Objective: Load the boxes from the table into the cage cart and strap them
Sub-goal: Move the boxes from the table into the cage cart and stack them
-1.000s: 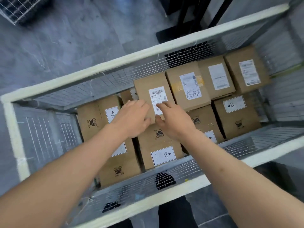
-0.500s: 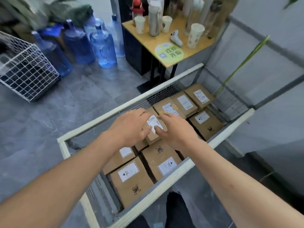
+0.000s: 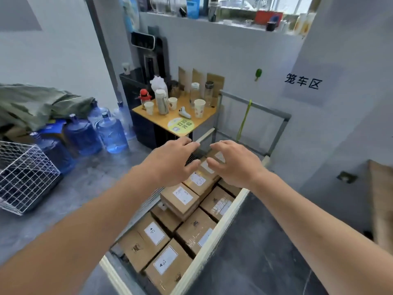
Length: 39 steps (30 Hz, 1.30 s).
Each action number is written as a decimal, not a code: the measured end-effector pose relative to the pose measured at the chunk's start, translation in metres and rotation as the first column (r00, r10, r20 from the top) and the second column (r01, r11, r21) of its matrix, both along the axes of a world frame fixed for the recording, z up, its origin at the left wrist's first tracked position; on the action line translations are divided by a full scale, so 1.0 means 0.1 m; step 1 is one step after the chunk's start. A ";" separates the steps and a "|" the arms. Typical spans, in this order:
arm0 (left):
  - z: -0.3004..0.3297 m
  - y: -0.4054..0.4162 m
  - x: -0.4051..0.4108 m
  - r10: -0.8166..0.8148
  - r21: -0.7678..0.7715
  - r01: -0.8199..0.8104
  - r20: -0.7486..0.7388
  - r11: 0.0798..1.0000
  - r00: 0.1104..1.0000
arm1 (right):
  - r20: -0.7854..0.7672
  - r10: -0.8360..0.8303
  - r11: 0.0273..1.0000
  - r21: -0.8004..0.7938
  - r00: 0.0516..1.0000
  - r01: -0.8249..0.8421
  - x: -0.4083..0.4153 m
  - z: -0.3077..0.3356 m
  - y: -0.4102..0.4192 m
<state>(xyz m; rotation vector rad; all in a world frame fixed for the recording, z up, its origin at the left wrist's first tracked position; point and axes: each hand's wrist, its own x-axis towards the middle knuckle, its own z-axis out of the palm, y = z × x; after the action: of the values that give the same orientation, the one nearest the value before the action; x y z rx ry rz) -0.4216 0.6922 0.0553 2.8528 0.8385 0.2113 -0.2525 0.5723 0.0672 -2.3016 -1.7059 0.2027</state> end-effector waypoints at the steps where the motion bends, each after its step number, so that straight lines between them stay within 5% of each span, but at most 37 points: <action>1: 0.12 -0.08 0.07 -0.021 0.015 0.021 0.017 1.000 1.000 | 0.006 -0.019 1.000 0.015 1.000 0.019 0.05 0.10 -0.13; 21: 0.90 -2.47 1.69 -0.438 0.108 0.428 0.097 0.897 0.894 | 0.091 -0.397 0.917 0.088 0.913 0.389 1.07 0.82 -3.11; 39: 0.96 -3.78 2.36 -0.851 0.135 0.840 0.058 0.525 0.522 | 0.064 -0.813 0.582 0.109 0.579 0.806 0.55 0.77 -4.67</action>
<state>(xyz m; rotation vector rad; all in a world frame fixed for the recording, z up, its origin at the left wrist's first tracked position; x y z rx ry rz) -0.1852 0.3141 0.1511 2.8958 -0.6790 0.2722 -0.1973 0.1053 0.1439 -2.7992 -0.4892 -0.1768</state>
